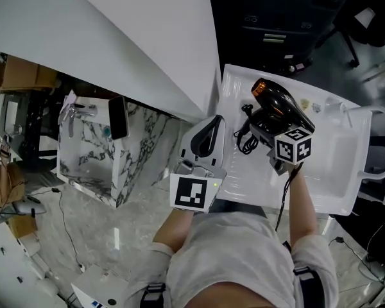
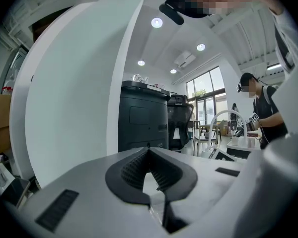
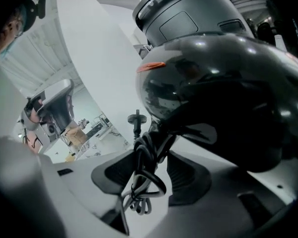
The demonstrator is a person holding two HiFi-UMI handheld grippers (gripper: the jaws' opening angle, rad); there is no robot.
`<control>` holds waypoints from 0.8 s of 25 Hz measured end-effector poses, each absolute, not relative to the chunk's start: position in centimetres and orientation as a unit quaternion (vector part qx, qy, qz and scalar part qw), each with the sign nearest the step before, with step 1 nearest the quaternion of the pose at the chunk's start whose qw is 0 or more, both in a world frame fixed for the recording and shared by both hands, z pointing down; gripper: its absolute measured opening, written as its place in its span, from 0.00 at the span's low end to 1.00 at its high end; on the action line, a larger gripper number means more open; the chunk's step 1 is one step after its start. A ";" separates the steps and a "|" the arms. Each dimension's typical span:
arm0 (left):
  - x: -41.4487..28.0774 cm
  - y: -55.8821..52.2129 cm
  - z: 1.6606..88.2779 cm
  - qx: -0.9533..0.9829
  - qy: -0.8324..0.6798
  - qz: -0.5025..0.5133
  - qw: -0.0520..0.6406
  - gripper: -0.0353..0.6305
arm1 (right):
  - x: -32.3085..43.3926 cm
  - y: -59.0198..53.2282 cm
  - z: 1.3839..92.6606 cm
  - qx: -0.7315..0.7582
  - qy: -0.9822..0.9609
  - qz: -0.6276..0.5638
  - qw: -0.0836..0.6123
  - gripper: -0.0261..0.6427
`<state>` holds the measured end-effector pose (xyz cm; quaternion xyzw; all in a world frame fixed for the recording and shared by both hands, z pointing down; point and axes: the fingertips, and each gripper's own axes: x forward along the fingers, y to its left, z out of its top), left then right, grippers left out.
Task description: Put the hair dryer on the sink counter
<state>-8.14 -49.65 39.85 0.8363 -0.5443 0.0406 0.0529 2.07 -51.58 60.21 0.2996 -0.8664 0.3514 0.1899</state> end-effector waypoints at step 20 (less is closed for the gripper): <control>-8.1 -50.7 40.5 0.835 -0.545 0.050 0.056 0.07 | 1.5 -54.0 64.7 0.256 -0.848 0.358 0.294 0.36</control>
